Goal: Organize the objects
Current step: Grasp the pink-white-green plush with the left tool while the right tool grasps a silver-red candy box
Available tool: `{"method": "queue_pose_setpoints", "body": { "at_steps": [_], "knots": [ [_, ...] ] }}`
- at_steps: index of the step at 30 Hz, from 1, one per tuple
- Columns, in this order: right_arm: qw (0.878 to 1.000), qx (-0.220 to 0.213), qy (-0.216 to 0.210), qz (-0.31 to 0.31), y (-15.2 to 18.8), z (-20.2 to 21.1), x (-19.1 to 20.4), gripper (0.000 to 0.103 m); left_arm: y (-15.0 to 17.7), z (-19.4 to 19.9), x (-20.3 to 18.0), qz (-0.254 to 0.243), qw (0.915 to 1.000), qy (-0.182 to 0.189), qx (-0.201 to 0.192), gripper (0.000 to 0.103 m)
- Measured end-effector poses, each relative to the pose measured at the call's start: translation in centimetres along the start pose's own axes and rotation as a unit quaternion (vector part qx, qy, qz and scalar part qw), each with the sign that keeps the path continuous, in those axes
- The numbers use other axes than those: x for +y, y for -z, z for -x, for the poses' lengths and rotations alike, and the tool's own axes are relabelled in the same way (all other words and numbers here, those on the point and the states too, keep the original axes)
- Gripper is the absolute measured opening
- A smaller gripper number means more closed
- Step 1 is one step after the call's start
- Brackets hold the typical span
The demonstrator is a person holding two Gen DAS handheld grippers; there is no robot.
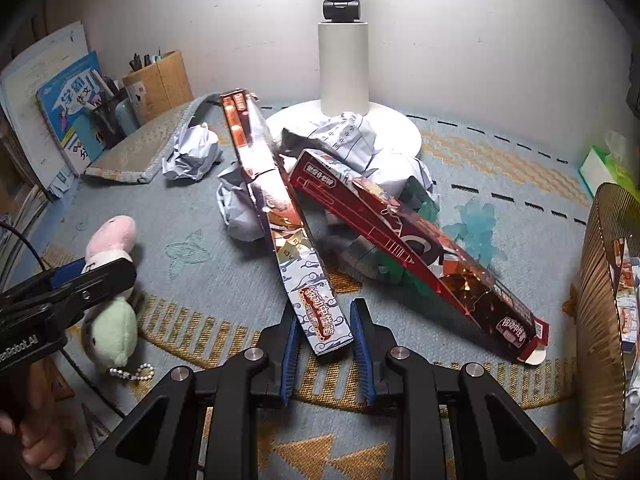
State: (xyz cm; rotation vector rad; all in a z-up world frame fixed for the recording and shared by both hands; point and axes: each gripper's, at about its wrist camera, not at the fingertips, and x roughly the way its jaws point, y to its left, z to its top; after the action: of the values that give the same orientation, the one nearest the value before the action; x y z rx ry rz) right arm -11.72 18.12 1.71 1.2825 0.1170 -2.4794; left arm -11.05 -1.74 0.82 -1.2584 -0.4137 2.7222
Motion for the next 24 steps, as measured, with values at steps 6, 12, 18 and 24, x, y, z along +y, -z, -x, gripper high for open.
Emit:
{"method": "queue_pose_setpoints", "body": {
  "at_steps": [6, 12, 18, 24],
  "knots": [
    [0.999, 0.021, -0.028, 0.034, 5.2, 4.3, 1.6, 0.018, 0.0, 0.0, 0.7, 0.016, 0.9998, 0.011, 0.002, 0.061],
    [0.998, 0.045, -0.017, 0.049, 11.3, 8.4, 2.4, 0.018, 0.2, -0.1, 0.9, 0.018, 0.9997, 0.015, 0.006, 0.061],
    [0.996, 0.061, -0.048, 0.046, 10.5, 7.0, 2.5, 0.052, 0.5, 0.0, 0.2, 0.000, 0.9999, 0.013, 0.004, 0.061],
    [0.998, 0.023, -0.009, 0.056, 8.5, 4.5, 3.8, 0.068, 0.5, -0.2, 0.3, 0.001, 0.9997, 0.021, 0.011, 0.061]
  ]
}}
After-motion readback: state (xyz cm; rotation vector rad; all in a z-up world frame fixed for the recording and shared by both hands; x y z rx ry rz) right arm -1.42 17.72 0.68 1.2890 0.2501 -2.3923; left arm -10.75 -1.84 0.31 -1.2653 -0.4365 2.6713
